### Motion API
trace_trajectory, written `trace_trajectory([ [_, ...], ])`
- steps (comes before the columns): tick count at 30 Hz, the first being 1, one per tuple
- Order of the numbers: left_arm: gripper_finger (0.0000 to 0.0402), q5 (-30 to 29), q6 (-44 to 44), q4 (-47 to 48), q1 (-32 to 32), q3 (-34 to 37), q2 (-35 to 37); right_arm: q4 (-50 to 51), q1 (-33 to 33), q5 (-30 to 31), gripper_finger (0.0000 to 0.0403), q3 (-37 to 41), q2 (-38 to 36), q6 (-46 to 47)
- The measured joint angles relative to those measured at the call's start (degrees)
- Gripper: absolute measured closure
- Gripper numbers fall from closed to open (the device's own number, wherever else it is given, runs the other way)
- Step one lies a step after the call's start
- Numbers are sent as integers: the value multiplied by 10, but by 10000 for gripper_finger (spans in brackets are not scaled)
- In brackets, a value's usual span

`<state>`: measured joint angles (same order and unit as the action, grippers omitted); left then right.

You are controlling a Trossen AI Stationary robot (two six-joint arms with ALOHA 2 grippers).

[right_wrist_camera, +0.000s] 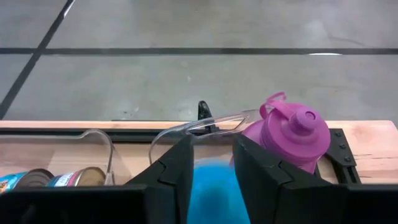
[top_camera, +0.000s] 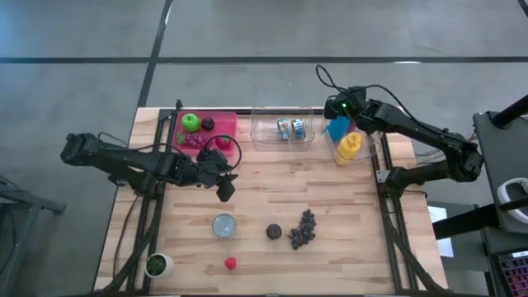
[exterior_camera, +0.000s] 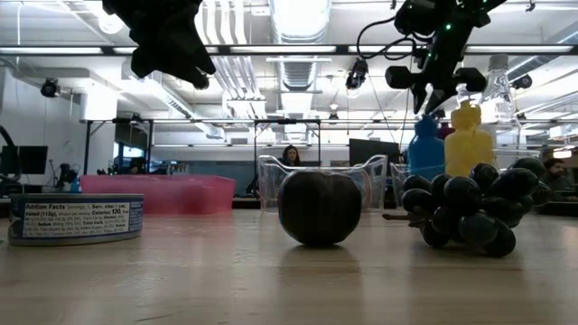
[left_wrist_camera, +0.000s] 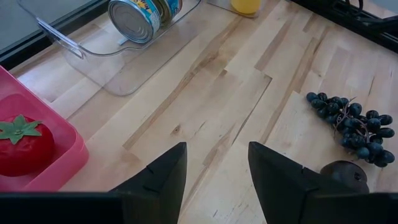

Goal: Pick & Place Food Item
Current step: Put the blue water bottle into the right transparent bin, then put the blue tuna can into the left transparent bin

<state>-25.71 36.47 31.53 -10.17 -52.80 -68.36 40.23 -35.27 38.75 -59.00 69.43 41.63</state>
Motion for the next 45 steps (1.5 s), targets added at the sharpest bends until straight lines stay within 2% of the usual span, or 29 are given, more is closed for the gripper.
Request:
trace_trajectory([
  [12, 217, 0, -1, 0, 0, 0, 0, -1, 0, -2, 235, -28, 0, -3],
  [19, 223, 0, -2, 0, 0, 0, 0, 0, 0, -15, 225, -69, 0, -5],
  [27, 226, 0, -2, 0, 0, 0, 0, 0, 6, -64, 225, -136, 0, -80],
  [36, 214, 0, -2, 0, 0, 0, 0, 2, 54, -95, 242, -221, 0, -147],
  [45, 214, 0, 0, 0, 0, 0, 0, 10, 148, -93, 299, -264, 0, -212],
])
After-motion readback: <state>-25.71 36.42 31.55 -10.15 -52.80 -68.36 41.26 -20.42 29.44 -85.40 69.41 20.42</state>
